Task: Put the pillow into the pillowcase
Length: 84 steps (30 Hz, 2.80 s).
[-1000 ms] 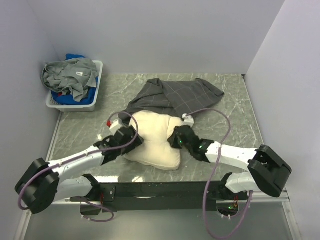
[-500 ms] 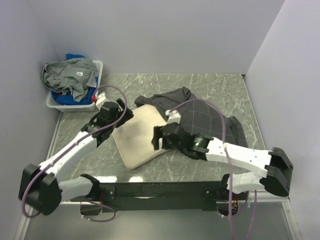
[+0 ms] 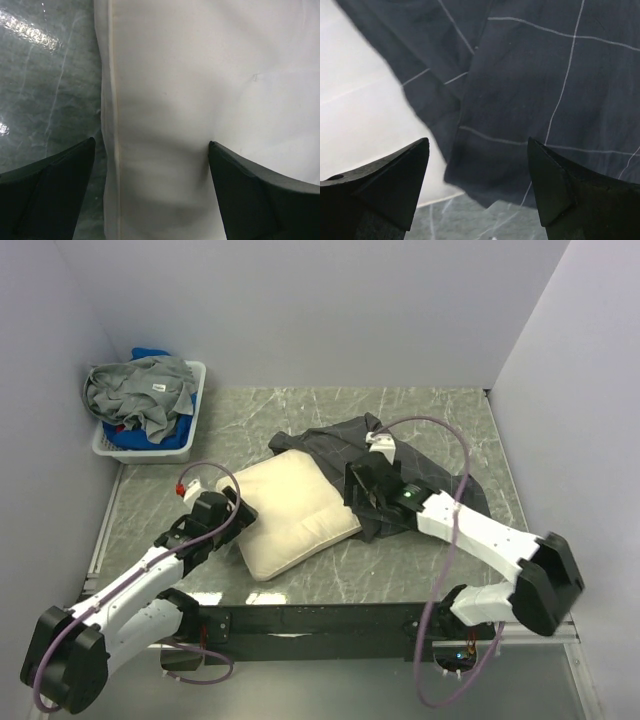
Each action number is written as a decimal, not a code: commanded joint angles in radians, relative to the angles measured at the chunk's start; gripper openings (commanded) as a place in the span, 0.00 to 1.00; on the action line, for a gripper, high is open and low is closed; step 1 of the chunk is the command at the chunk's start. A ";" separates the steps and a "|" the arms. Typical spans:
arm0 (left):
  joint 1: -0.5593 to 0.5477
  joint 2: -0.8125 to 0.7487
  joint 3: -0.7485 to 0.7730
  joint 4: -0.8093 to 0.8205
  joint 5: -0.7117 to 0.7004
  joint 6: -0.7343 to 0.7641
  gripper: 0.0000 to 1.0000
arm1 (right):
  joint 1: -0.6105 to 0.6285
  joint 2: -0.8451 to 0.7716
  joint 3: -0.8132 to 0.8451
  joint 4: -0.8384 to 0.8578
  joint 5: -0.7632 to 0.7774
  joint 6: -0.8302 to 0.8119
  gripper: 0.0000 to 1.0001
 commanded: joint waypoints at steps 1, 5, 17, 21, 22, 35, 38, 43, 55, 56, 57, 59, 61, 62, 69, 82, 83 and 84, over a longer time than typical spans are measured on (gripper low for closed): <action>-0.001 0.049 -0.034 0.125 0.092 -0.017 0.99 | -0.043 0.106 0.095 -0.045 0.087 -0.022 0.84; -0.001 0.085 -0.052 0.165 0.103 -0.014 0.99 | -0.061 0.130 0.118 -0.062 0.117 -0.025 0.70; -0.001 0.115 -0.033 0.169 0.100 0.018 0.35 | -0.217 0.038 0.183 -0.141 0.139 -0.107 0.00; -0.001 0.154 0.001 0.157 0.106 0.044 0.13 | -0.454 0.190 0.412 -0.088 0.218 -0.190 0.00; -0.001 0.167 0.021 0.151 0.112 0.059 0.10 | -0.498 0.230 0.474 -0.087 0.229 -0.190 0.00; 0.001 0.132 0.064 0.116 0.120 0.095 0.13 | -0.507 0.452 0.966 -0.342 0.094 -0.094 0.86; 0.001 0.120 0.066 0.113 0.119 0.102 0.13 | -0.375 0.208 0.587 -0.195 0.075 -0.033 0.85; 0.007 0.105 0.076 0.104 0.123 0.122 0.10 | -0.116 -0.202 -0.004 0.017 0.047 0.116 0.82; 0.010 0.106 0.081 0.128 0.139 0.130 0.08 | 0.259 -0.259 -0.377 0.106 0.166 0.402 0.76; 0.010 0.105 0.081 0.128 0.137 0.130 0.08 | 0.255 -0.241 -0.368 0.113 0.185 0.393 0.76; 0.010 0.102 0.079 0.130 0.137 0.129 0.08 | 0.253 -0.210 -0.360 0.113 0.196 0.385 0.74; 0.010 0.100 0.078 0.130 0.134 0.127 0.09 | 0.244 -0.167 -0.340 0.122 0.222 0.365 0.68; 0.010 0.102 0.081 0.123 0.129 0.124 0.09 | 0.204 -0.134 -0.331 0.122 0.223 0.344 0.54; 0.010 0.103 0.084 0.122 0.128 0.122 0.08 | 0.189 -0.103 -0.324 0.129 0.207 0.334 0.52; 0.010 0.105 0.098 0.125 0.122 0.109 0.07 | 0.181 -0.029 -0.203 0.051 0.226 0.290 0.06; -0.036 0.069 0.225 0.113 0.036 0.058 0.01 | 0.496 0.259 0.252 -0.067 0.055 0.222 0.00; -0.036 0.065 0.233 0.104 0.030 0.059 0.01 | 0.480 0.224 0.224 -0.024 0.020 0.224 0.00; -0.036 0.054 0.236 0.090 0.020 0.070 0.01 | 0.459 0.201 0.198 -0.003 0.004 0.222 0.00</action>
